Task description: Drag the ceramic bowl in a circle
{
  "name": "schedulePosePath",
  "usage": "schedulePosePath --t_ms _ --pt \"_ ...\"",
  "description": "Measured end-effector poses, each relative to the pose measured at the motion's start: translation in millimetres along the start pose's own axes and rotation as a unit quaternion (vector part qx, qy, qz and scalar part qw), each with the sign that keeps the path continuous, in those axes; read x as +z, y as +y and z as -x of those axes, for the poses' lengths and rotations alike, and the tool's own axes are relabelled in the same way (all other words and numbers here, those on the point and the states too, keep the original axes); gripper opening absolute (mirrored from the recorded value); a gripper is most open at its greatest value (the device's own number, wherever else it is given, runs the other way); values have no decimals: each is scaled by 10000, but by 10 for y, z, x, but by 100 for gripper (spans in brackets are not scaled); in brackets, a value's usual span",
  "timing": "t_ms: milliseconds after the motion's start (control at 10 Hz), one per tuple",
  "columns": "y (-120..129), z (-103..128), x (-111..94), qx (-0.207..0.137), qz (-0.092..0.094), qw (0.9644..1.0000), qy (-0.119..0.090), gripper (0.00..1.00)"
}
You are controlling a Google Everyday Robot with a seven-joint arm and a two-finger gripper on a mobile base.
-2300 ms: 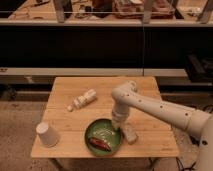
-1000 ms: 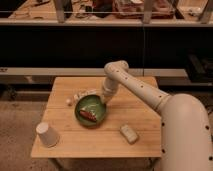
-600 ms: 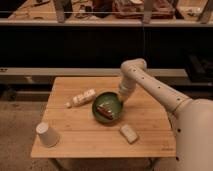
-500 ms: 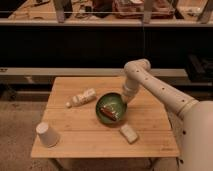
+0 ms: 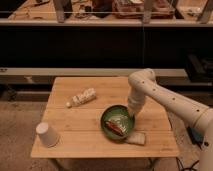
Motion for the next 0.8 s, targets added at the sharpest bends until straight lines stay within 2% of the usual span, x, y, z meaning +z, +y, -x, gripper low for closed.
schedulePosePath --t_ms 200,300,400,800 --pt "-226 226 146 -336 -8 9991 -273 0" --pt "-341 262 201 -473 -35 9983 -351 0" --pt "-556 269 273 -711 -96 9965 -438 0" --pt "-1372 -3 489 -1484 -421 9864 -562 0"
